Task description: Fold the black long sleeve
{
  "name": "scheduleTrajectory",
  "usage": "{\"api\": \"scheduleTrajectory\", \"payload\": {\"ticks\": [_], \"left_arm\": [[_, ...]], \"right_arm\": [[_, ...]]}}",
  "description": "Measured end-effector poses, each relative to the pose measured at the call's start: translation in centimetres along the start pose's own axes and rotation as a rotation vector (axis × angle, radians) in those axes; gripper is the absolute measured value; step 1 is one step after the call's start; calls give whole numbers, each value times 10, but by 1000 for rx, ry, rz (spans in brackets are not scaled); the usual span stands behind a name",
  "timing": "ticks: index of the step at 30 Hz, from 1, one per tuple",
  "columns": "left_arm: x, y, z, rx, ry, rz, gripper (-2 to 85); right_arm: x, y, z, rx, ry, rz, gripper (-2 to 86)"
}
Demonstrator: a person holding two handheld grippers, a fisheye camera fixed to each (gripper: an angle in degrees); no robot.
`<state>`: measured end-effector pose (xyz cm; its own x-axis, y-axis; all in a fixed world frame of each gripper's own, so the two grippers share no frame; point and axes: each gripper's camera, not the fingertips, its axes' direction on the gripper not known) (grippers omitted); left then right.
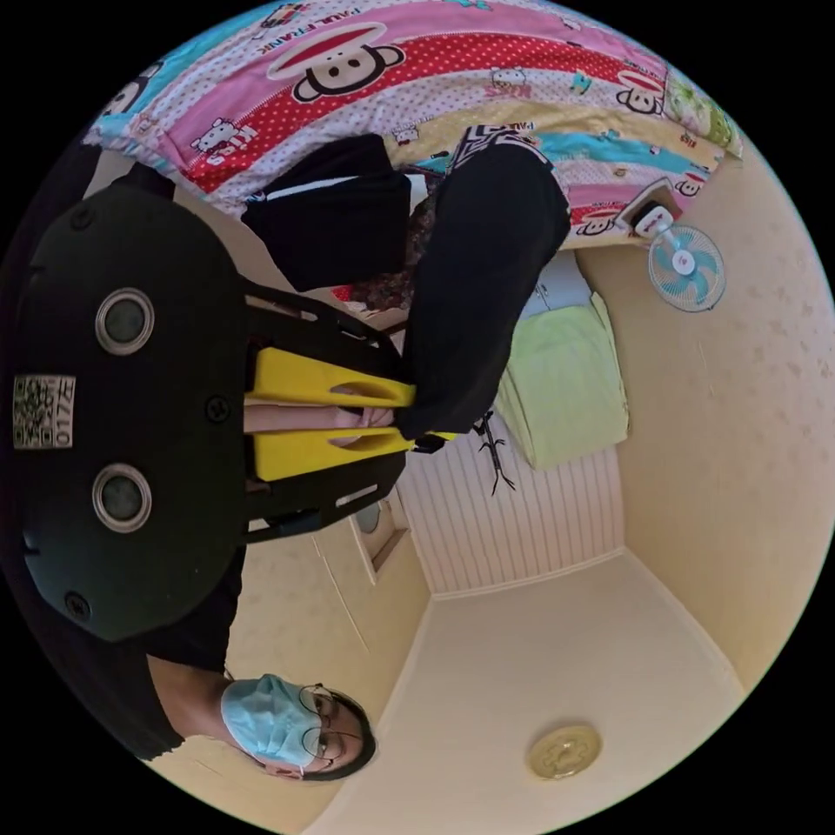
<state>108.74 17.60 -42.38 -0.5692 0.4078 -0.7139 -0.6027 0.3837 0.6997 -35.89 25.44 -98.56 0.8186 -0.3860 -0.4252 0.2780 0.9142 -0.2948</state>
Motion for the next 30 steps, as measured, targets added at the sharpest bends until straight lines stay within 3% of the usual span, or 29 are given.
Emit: {"api": "scheduleTrajectory", "payload": {"ticks": [6, 9, 11, 13, 16, 19, 21, 24, 27, 30], "left_arm": [[-46, 40, 94, -130, -111, -141, 0], [-106, 90, 144, -378, -302, -299, -6], [-146, 123, 163, -577, -392, -383, -7], [-204, 151, 139, -664, -538, -596, -7], [-274, 159, 48, -554, -637, -908, -6], [-306, 159, -78, -480, -875, -1104, -5], [-305, 167, -151, -441, -954, -1209, -5], [-284, 188, -252, -339, -929, -1354, -6], [-249, 205, -319, -232, -981, -1367, -6], [-230, 233, -350, -229, -996, -1350, -6]], "right_arm": [[4, 73, -67, 39, 299, 102, 38], [64, 174, -91, 59, 535, 370, 50], [119, 296, -116, 128, 682, 716, 45], [149, 395, -128, 193, 677, 966, 32], [160, 521, -130, 362, 531, 1183, 15], [152, 559, -123, 476, 503, 1174, 8], [152, 542, -116, 424, 551, 1125, 6], [141, 463, -83, 209, 738, 940, 4], [100, 364, -4, -98, 1004, 655, 3], [23, 299, 113, -296, 1326, 242, 2]]}}
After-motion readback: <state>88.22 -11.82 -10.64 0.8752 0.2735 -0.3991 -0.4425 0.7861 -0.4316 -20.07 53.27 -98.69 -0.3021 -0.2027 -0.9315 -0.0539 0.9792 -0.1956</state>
